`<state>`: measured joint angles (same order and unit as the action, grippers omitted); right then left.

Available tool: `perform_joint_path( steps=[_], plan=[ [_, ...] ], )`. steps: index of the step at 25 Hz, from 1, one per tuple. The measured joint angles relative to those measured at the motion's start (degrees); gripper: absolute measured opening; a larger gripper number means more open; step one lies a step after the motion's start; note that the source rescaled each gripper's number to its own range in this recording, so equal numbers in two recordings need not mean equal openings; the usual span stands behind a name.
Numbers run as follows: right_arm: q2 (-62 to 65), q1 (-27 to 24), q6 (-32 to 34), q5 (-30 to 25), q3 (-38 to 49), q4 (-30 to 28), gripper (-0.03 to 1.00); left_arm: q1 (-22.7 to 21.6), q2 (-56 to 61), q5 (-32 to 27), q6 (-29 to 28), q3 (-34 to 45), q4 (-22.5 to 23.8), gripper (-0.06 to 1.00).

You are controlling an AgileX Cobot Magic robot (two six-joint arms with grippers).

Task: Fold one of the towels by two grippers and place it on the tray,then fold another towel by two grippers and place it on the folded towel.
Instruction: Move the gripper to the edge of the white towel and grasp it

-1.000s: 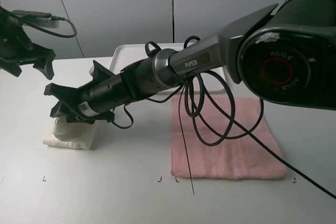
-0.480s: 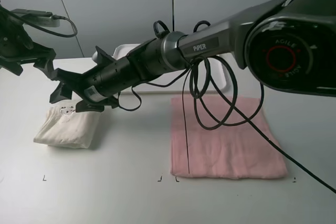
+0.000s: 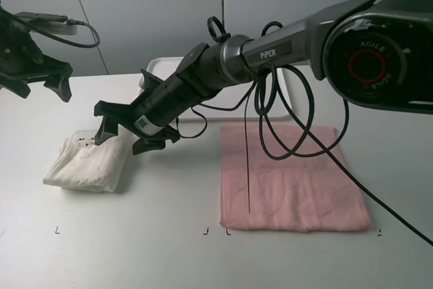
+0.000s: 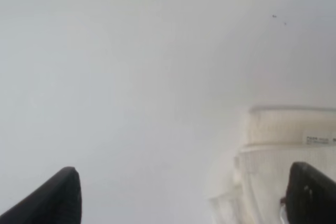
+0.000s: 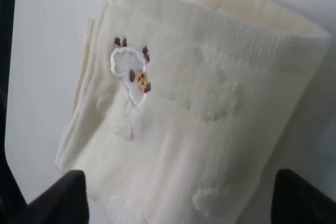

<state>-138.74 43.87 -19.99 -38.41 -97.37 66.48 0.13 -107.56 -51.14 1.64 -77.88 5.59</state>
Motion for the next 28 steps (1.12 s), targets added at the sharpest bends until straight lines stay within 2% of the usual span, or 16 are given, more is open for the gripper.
perform_joint_path(
  steps=[13, 23, 25, 28],
  plan=[
    [-0.53, 1.75, -0.18, 4.39, 1.72, 2.95, 0.79, 0.00, 0.00, 0.00, 0.49, 0.00, -0.99, 0.99],
    [-2.26, 2.37, -1.44, 5.75, 1.72, 6.42, 0.73, 0.00, 0.00, -0.23, 1.40, 0.00, -1.88, 0.99],
    [-2.62, 2.37, -1.55, 5.90, 1.72, 6.95, 0.70, 0.00, 0.00, -0.14, 1.40, 0.00, -1.85, 0.99],
    [-2.88, 2.75, -2.31, 7.71, 1.72, 7.46, 0.57, 0.00, 0.00, -0.14, 1.40, 0.00, -1.85, 0.99]
  ],
)
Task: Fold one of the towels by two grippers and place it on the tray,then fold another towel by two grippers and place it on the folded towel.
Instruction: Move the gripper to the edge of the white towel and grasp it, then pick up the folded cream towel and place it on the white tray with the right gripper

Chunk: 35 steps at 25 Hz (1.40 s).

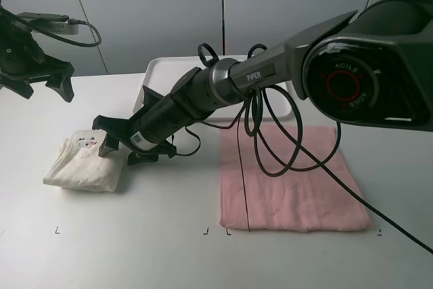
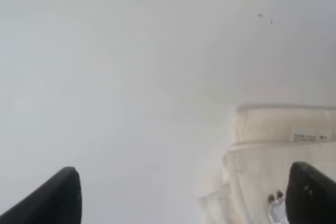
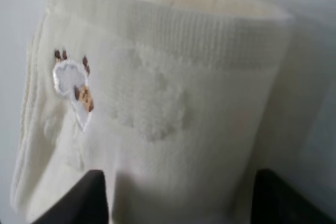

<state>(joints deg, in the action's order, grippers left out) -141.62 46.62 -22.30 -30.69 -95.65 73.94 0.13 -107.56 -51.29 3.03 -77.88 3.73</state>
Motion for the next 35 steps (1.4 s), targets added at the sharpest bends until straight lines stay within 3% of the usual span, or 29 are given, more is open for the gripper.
perform_joint_path(
  steps=[4, 7, 8, 19, 35],
  plan=[
    [-0.08, 1.36, -1.84, 2.51, 0.00, 0.00, 0.38, 0.00, 0.00, 0.14, 0.15, 0.00, 0.00, 0.99],
    [-0.08, 2.12, -4.20, 3.65, 0.00, 0.13, 0.11, 0.00, 0.00, 0.14, 0.15, 0.00, 0.00, 0.99],
    [-0.08, 2.26, -4.77, 3.87, 0.00, 0.16, 0.08, 0.00, 0.00, 0.14, 0.15, 0.00, 0.00, 0.99],
    [2.44, 0.09, -6.92, 5.37, 0.00, 0.40, 0.08, 0.00, 0.00, 0.14, 0.15, 0.00, 0.00, 0.99],
    [6.39, -19.85, -6.96, 6.59, -1.28, -0.33, 0.08, 0.00, 0.00, -0.82, 0.57, 0.00, -0.71, 0.99]
  ],
)
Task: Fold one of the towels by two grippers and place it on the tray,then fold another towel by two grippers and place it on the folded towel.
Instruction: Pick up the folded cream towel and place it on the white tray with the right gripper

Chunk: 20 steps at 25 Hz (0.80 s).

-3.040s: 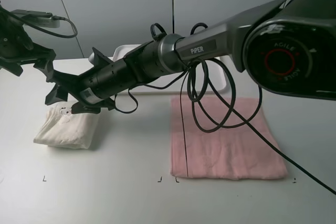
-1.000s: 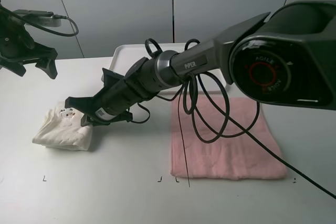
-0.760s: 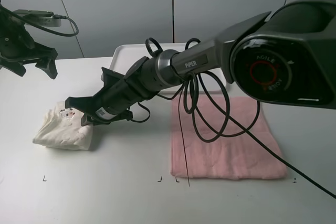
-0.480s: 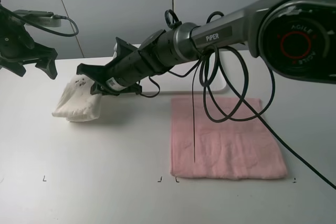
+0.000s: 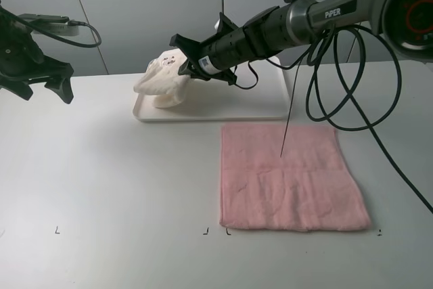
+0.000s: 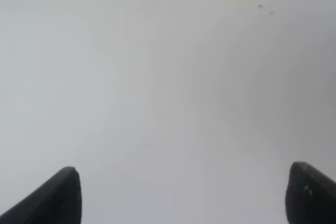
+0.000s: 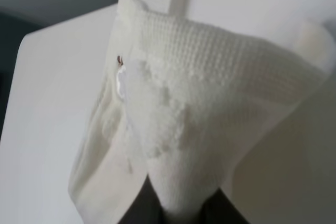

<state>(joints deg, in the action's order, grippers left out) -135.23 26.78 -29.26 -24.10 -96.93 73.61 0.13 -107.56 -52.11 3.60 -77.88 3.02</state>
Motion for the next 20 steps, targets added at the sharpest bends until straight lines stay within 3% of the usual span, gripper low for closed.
perform_joint_path(
  steps=[5, 12, 14, 18, 20],
  plan=[
    [0.00, -4.06, 0.00, 1.65, 0.00, -1.81, 0.08, 0.00, 0.00, -0.28, 0.51, 0.00, -1.12, 0.99],
    [0.00, -4.18, 3.59, 3.54, 0.00, -5.82, 0.09, 0.00, 0.00, -1.22, 1.00, 0.00, -1.70, 0.99],
    [0.00, -4.18, 5.52, 4.37, 0.00, -8.21, 0.22, 0.00, 0.00, -1.47, 1.00, 0.00, -1.70, 0.99],
    [0.00, -4.18, 7.18, 4.65, 0.00, -12.39, 0.81, 0.00, 0.00, -1.47, 1.00, 0.00, -1.74, 0.99],
    [0.00, -4.18, 9.58, 4.55, 0.00, -16.00, 0.96, 0.00, 0.00, -1.47, 1.00, 0.00, -2.11, 0.99]
  ],
)
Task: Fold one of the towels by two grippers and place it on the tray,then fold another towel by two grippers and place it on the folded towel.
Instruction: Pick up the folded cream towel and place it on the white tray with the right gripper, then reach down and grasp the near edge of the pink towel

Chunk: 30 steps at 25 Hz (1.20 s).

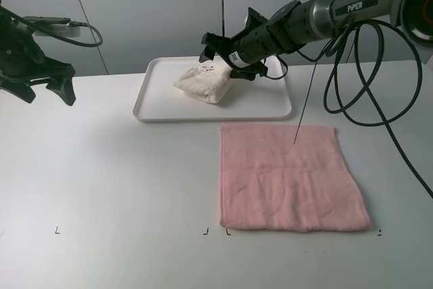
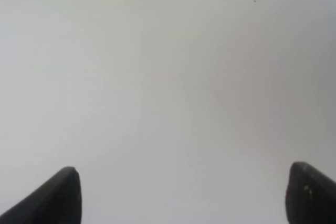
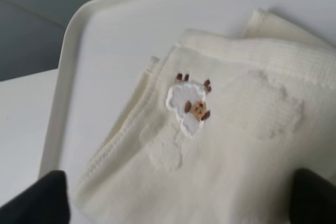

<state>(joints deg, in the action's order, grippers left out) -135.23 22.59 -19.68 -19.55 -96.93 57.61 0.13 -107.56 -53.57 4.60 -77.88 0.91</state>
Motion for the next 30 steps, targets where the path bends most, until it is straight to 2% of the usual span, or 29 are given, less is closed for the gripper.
perform_joint_path(
  steps=[5, 8, 11, 13, 15, 18, 24, 30],
  plan=[
    [1.49, 0.00, 9.18, -0.38, 0.00, -14.25, 1.00, 0.00, 0.00, 0.00, 0.00, 0.00, -0.43, 0.99],
    [5.13, 0.00, 13.43, -1.88, 0.00, -25.96, 1.00, 0.00, 0.00, 0.28, 0.00, 0.00, -0.91, 0.99],
    [9.07, -0.84, 15.80, -7.08, 0.00, -33.70, 1.00, 0.00, 0.00, 0.53, 1.38, 0.00, -1.28, 0.99],
    [11.13, -2.15, 16.21, -11.71, 0.00, -36.67, 1.00, 0.00, 0.00, 0.62, 3.22, 0.00, -2.56, 0.99],
    [13.05, -3.98, 16.62, -16.67, 0.00, -38.19, 1.00, 0.92, 0.00, 0.87, 4.48, 0.00, -3.26, 0.99],
    [16.86, -6.78, 16.86, -20.23, 2.05, -39.10, 1.00, 3.43, 0.00, 1.09, 6.17, 0.00, -3.76, 0.99],
    [29.06, -11.98, 13.95, -20.86, 14.94, -42.08, 1.00, 10.40, -4.26, 1.09, 8.51, 0.00, -4.22, 0.99],
    [42.83, -18.00, 11.80, -19.55, 32.91, -42.86, 1.00, 19.57, -8.33, 1.09, 9.31, -3.11, -5.01, 0.99]
  ],
)
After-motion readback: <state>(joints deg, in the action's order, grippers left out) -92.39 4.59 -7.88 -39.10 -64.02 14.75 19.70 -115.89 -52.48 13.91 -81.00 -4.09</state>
